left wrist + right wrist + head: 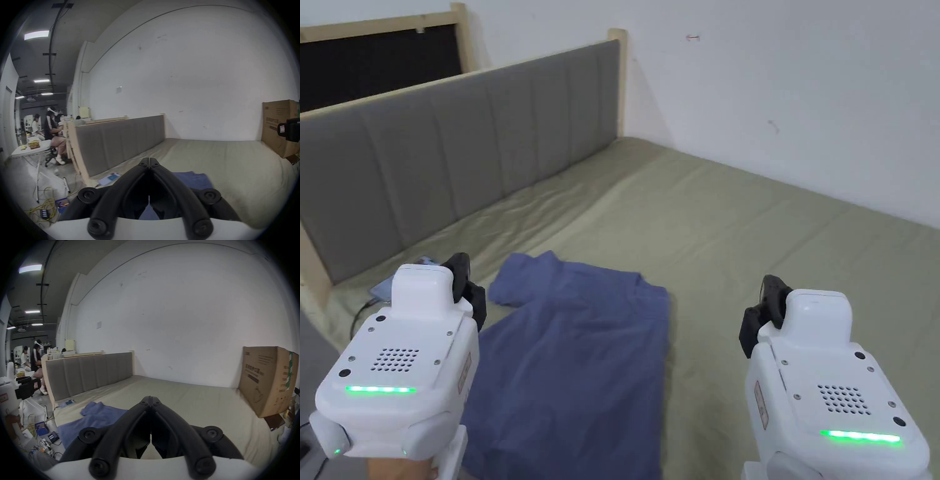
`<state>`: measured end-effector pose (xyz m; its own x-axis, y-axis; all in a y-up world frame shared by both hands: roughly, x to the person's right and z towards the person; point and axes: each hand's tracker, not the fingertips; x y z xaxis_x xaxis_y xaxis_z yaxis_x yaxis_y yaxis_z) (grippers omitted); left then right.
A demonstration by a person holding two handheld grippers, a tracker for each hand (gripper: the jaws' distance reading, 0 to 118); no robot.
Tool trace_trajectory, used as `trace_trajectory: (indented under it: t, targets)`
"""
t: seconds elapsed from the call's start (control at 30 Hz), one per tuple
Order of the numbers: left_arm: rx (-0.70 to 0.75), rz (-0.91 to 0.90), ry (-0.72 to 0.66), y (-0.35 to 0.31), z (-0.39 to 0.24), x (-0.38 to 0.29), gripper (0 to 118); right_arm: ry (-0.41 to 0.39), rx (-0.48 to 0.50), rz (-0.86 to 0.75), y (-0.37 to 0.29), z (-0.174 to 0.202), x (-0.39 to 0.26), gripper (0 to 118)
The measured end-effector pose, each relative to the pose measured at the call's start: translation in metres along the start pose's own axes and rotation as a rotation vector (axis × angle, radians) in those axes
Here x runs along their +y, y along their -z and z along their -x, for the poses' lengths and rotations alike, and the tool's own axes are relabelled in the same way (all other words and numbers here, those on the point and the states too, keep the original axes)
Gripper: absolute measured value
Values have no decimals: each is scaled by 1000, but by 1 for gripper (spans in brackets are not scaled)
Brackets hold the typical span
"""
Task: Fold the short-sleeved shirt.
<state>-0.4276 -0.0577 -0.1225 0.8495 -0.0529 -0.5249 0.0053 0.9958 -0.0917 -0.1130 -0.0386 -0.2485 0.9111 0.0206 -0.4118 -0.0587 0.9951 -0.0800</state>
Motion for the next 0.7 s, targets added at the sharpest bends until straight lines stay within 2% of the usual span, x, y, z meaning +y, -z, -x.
trace_trajectory:
  t: [0.27,0.43,0.63,0.67,0.7]
  targets:
    - [65,12,-8,-8,36,-1,0,6,62,11,6,24,-3,0]
    - [27,59,-44,2,32,-1,0,-4,49,15,5,15,-4,0]
    - [-94,265,-84,44,6,0,0,-32,-11,21,4,-12,-2,0]
    - [-111,297,-92,53,0,-4,4,-36,-24,23,4,-17,-2,0]
    - [-127,330,-98,65,-7,-5,18,-39,-36,24,4,-22,-2,0]
